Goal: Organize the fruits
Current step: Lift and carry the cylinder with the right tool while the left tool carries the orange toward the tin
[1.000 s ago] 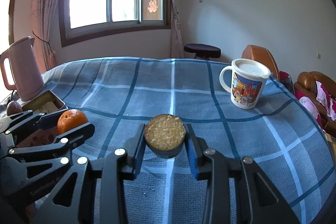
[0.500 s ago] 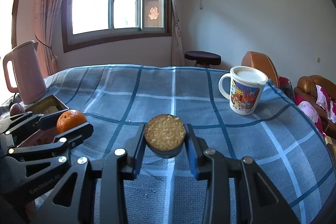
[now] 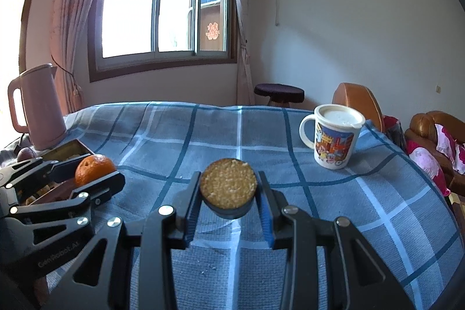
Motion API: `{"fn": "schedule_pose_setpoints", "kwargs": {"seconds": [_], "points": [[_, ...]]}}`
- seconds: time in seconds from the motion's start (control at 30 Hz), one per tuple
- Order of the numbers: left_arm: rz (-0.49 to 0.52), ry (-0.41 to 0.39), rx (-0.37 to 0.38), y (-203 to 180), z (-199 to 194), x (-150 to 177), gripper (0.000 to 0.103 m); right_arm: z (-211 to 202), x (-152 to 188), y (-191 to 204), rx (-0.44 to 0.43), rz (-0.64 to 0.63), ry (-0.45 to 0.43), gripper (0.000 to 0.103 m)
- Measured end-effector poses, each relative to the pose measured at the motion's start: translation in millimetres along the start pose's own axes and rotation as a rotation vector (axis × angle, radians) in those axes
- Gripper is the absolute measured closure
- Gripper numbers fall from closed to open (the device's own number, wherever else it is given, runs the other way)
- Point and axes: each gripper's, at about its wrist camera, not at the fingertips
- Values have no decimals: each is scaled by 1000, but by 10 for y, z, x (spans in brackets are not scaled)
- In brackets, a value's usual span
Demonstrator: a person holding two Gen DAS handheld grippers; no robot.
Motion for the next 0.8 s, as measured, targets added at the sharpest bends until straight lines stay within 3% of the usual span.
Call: {"fn": "schedule_pose_setpoints", "kwargs": {"seconds": [0.57,0.8], "points": [[-21,-71,-20,68,-183,28,54,-71,18,92,-1,-31,-19,65],[-39,-65,-17,129,-198,44,54,-59,17,170,-6,-54,-7,65]]}}
Point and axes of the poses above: each gripper's, at about its wrist camera, not at the fingertips, and z roughly the way its jaws point, y to its left, x to its underside, and after that the axes turned 12 degrees about -x, right-handed
